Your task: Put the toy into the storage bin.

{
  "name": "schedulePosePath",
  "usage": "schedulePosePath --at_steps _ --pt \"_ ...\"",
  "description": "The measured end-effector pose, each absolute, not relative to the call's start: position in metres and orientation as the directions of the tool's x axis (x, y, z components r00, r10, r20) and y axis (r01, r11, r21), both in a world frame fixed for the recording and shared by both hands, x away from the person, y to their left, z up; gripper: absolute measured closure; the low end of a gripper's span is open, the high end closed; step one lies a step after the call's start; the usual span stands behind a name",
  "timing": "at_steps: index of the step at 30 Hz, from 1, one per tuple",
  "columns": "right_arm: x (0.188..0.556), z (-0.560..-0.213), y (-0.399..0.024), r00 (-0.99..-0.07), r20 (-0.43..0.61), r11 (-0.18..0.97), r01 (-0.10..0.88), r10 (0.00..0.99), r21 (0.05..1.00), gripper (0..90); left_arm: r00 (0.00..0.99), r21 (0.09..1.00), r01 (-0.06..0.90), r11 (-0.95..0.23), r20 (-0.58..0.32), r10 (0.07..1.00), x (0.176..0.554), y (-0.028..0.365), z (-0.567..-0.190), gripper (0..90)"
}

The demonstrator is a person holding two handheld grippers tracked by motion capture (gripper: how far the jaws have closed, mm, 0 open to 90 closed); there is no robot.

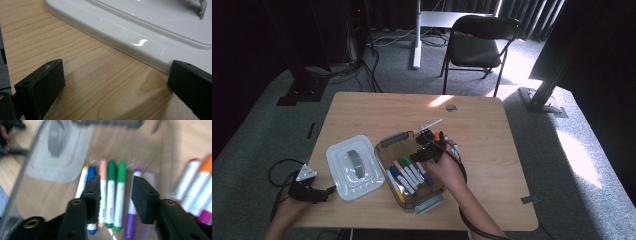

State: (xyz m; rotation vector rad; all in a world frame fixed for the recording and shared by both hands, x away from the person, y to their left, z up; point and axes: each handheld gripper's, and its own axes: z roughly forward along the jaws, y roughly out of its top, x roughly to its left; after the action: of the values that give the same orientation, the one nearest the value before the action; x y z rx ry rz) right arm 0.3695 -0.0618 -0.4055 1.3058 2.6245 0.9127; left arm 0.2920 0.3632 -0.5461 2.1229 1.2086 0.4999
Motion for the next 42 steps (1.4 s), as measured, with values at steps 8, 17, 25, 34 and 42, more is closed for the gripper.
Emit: schedulePosePath --at_steps 8,17,25,34,42 --pt "0.367 -0.381 -0.117 -0.566 0.192 0.331 0.689 0.802 0.645 48.7 0.505 0.688 0.621 -0.375 0.014 0.863 0.292 0.363 -0.546 1.7" --pt "0.376 -0.394 -0.164 -0.463 0.205 0.232 0.721 0.862 0.653 50.5 0.507 0.687 0.621 -0.377 0.015 0.862 0.292 0.363 -0.546 1.7" --pt "0.391 -0.429 -0.189 -0.383 0.221 0.184 0.778 0.897 0.601 54.8 0.506 0.687 0.622 -0.375 0.013 0.863 0.292 0.363 -0.546 1.7" --pt "0.41 -0.473 -0.2 -0.309 0.201 0.16 0.829 0.929 0.535 57.1 0.506 0.688 0.622 -0.375 0.013 0.863 0.292 0.363 -0.546 1.7" --pt "0.419 -0.499 -0.201 -0.27 0.204 0.144 0.864 0.941 0.483 59.0 0.505 0.687 0.622 -0.375 0.013 0.863 0.292 0.363 -0.546 1.7"
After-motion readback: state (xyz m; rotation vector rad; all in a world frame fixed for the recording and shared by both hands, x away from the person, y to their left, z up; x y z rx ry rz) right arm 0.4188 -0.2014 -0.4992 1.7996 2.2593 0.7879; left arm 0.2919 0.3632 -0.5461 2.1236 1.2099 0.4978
